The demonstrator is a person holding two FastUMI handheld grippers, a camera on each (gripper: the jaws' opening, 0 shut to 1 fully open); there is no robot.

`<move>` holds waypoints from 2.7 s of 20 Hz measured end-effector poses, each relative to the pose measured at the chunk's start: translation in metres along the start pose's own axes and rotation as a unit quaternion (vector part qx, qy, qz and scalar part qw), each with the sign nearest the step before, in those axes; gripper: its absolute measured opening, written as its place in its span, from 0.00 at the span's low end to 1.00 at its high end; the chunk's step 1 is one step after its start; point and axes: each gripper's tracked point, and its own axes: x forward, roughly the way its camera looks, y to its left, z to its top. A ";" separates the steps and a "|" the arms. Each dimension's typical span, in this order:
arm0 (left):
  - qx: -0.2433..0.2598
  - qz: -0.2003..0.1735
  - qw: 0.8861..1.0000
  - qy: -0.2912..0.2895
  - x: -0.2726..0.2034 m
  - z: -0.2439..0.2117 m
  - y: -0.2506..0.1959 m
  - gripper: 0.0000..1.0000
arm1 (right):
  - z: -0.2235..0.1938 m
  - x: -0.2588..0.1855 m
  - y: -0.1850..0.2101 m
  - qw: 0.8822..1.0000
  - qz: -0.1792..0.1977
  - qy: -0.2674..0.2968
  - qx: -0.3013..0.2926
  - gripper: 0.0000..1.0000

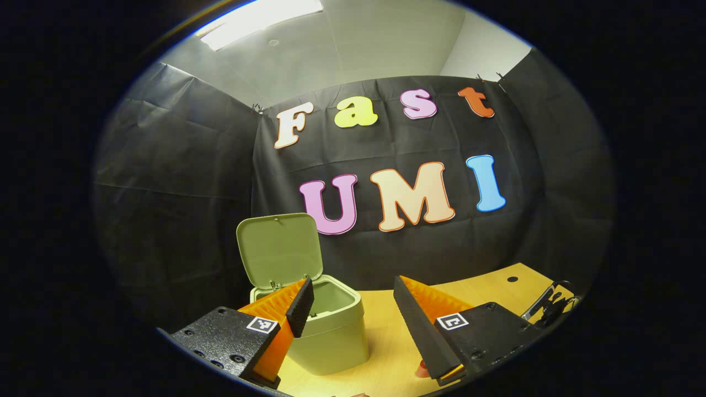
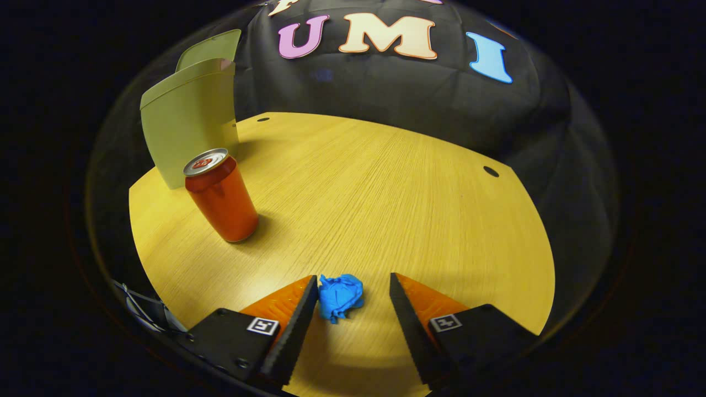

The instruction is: Press the lid of the desktop garbage bin to open it, pick up the crumpled paper on the desktop and throw it into the bin, then pick up the pop can on the desktop and drop it into the bin, and finally close the garbage bin lid.

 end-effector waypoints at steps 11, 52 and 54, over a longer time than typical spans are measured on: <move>-0.018 0.025 0.999 0.007 -0.004 -0.011 0.035 0.89 | 0.075 -0.022 0.015 0.998 0.020 -0.057 0.030 0.11; -0.011 0.088 0.994 0.063 0.004 -0.084 0.182 0.89 | 0.383 -0.090 0.284 0.931 0.154 -0.313 -0.108 0.99; -0.016 0.076 0.995 0.058 0.008 -0.082 0.167 0.89 | 0.384 -0.099 0.268 0.928 0.142 -0.328 -0.102 1.00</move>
